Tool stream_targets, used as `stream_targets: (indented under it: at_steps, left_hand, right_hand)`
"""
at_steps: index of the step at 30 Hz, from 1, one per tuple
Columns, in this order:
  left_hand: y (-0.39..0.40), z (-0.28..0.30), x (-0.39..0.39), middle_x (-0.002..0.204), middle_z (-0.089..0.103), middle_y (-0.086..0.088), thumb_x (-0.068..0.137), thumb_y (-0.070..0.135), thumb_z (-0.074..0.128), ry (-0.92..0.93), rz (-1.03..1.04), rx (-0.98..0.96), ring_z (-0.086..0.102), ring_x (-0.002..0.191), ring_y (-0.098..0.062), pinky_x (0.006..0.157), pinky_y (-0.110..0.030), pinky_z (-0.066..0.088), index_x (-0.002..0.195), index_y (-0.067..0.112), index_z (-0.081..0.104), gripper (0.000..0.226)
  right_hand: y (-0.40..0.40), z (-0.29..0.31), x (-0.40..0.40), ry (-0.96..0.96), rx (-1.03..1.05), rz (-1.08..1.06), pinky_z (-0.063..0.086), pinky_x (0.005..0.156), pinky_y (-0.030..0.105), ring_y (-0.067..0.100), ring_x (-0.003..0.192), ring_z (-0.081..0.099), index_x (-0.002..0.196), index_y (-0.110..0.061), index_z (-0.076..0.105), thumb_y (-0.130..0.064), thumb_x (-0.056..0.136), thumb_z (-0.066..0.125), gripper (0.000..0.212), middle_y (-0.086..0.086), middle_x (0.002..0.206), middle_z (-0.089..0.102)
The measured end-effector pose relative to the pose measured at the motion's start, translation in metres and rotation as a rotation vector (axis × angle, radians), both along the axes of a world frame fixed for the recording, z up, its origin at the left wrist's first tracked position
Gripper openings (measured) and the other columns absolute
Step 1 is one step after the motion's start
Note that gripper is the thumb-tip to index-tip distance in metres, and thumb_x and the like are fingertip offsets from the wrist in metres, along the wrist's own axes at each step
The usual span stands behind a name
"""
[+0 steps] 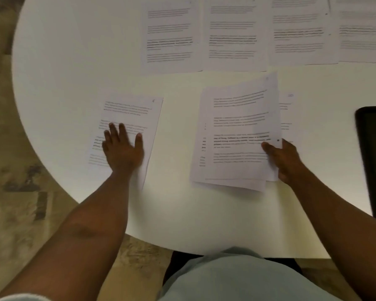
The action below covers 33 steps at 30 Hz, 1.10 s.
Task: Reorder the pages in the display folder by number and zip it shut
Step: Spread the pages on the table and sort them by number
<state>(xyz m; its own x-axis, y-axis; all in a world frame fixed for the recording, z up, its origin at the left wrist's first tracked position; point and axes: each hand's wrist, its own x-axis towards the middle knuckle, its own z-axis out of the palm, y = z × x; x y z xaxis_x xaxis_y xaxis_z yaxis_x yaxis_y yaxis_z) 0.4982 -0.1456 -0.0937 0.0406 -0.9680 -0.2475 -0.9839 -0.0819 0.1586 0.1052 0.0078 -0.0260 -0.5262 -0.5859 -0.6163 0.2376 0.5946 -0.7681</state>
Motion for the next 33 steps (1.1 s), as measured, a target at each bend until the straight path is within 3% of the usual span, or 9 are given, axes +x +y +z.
stream_targets:
  at_steps: [5,10,21,33]
  left_hand:
    - [-0.028,0.004,0.008,0.162,-0.011,-0.008,0.095,0.065,0.014,0.015,0.108,0.045,-0.008,0.149,-0.029,0.12,-0.048,-0.002,0.155,0.019,-0.002,0.078]
    - [-0.048,0.001,0.002,0.162,-0.01,-0.009,0.094,0.065,0.013,0.05,0.205,0.035,-0.008,0.149,-0.03,0.12,-0.05,-0.002,0.155,0.018,-0.002,0.079]
    - [-0.052,-0.003,-0.001,0.162,0.005,-0.016,0.095,0.061,0.019,0.061,0.196,-0.184,0.005,0.149,-0.033,0.119,-0.052,0.004,0.154,0.01,0.012,0.078]
    - [-0.057,-0.009,0.01,0.163,0.0,-0.013,0.096,0.059,0.017,0.034,0.151,-0.097,0.0,0.15,-0.031,0.12,-0.049,0.002,0.155,0.015,0.008,0.074]
  right_hand:
    - [-0.012,0.005,0.011,-0.048,-0.012,0.016,0.046,0.093,0.035,0.023,0.108,0.06,0.134,-0.01,0.054,-0.009,0.094,0.06,0.04,0.006,0.123,0.062]
    - [-0.023,0.008,0.019,-0.089,-0.038,0.012,0.047,0.102,0.043,0.021,0.108,0.063,0.129,-0.014,0.057,-0.011,0.092,0.063,0.037,0.003,0.117,0.066]
    - [-0.087,0.0,0.046,-0.253,-0.096,0.011,0.05,0.097,0.051,0.027,0.112,0.064,0.13,-0.009,0.057,-0.014,0.089,0.069,0.043,0.011,0.123,0.066]
    - [-0.132,-0.014,0.072,-0.272,-0.1,0.087,0.05,0.096,0.05,0.027,0.111,0.063,0.122,-0.011,0.06,-0.009,0.091,0.064,0.031,0.008,0.117,0.067]
